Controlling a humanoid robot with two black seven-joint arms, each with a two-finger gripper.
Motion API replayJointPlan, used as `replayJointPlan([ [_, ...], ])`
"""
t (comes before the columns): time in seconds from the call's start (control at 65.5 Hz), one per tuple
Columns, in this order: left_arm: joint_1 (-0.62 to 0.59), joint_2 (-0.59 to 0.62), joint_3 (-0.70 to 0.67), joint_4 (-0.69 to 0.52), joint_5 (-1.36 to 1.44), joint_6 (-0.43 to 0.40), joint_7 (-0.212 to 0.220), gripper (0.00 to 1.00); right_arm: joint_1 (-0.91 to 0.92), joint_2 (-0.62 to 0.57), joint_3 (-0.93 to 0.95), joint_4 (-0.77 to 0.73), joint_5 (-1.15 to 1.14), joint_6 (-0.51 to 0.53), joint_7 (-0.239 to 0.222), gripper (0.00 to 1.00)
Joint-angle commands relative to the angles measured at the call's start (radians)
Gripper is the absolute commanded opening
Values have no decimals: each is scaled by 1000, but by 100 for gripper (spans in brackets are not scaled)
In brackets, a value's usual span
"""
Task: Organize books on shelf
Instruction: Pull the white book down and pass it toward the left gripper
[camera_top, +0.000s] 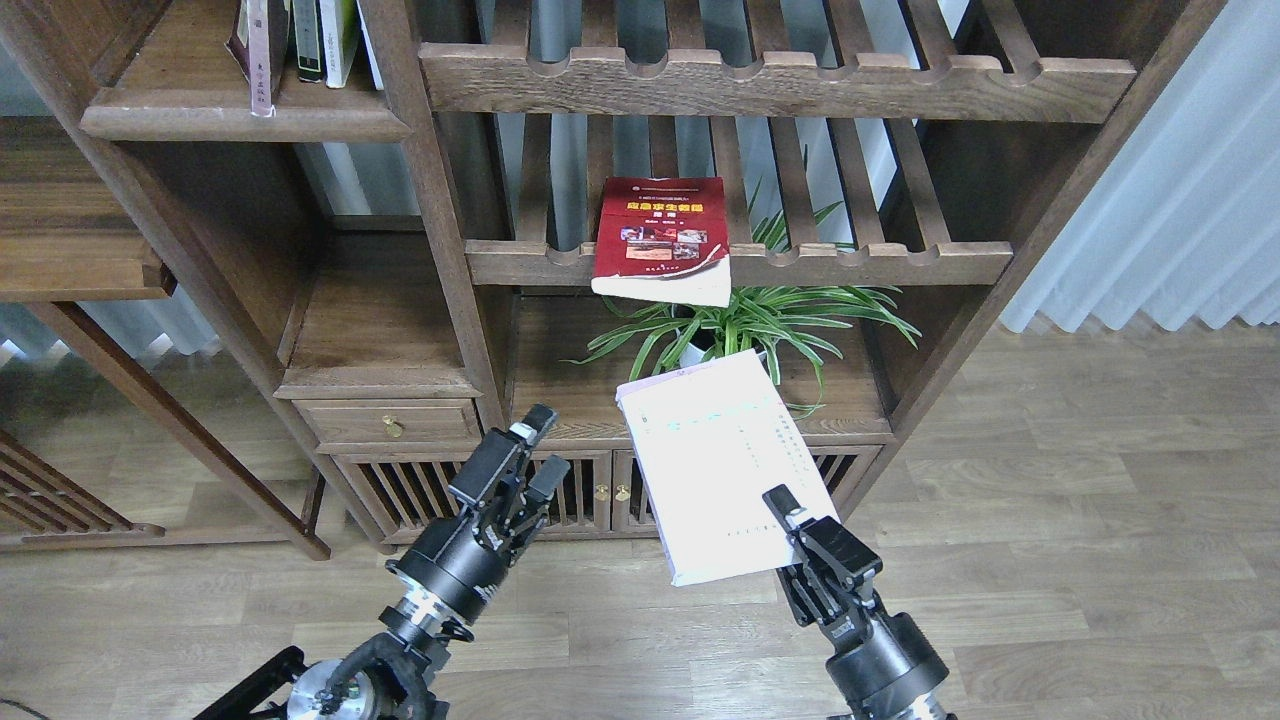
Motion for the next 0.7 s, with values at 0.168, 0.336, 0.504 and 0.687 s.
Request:
replayJointPlan([
  [0.168,19,-6,71,14,2,0,1,99,1,0,-41,-1,0,0,-5,7],
  [0.336,24,-6,90,26,0,0,-1,98,1,0,-59,-1,0,0,-23,7],
  [0.504,24,-6,93,45,2,0,-1,96,0,0,-78,-4,-7,0,-37,7],
  [0.687,25,-6,93,58,2,0,-2,90,0,0,-93,-11,-14,0,-40,7],
])
